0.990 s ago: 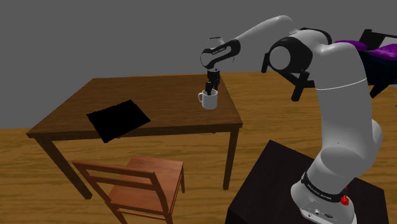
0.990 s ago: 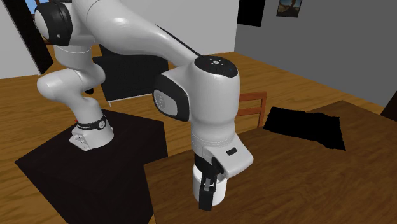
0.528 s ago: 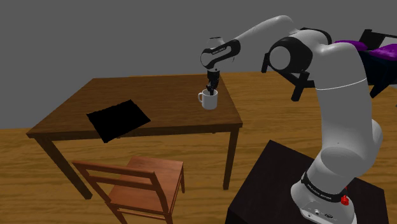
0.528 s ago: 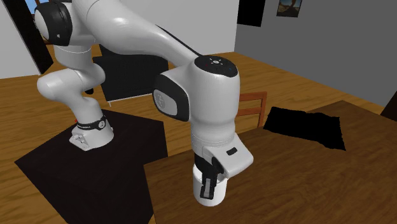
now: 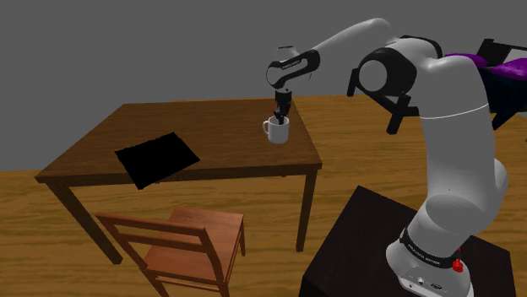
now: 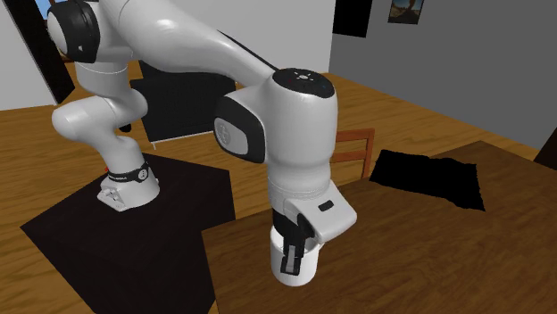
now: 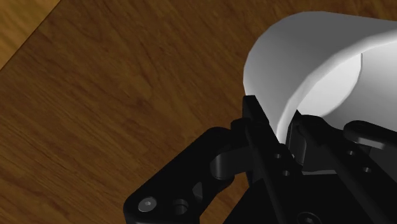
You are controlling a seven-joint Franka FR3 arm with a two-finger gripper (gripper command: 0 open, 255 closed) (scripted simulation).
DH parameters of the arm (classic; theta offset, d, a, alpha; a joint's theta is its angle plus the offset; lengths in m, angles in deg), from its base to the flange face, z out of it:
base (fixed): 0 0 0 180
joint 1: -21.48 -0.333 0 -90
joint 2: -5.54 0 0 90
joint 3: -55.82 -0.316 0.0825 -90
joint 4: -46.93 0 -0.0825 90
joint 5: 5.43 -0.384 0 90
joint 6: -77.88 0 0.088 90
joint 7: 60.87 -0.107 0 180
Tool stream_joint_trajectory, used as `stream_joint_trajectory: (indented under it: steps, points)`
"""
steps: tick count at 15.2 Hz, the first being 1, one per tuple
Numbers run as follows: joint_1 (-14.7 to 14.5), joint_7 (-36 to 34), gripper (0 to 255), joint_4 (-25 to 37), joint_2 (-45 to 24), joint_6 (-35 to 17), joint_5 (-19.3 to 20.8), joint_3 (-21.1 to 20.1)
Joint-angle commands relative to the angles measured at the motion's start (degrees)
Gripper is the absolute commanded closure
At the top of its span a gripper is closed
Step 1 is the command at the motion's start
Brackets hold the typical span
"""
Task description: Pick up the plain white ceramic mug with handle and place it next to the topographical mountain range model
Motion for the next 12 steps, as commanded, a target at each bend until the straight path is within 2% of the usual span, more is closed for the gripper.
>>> stream_joint_trajectory:
  steps: [1, 12]
  points:
    - [0.0, -0.1, 255, 0.8, 0.4, 1.2, 0.1, 0.0]
    - [0.1, -0.3, 255, 6.3, 2.4, 8.6, 0.5, 0.3]
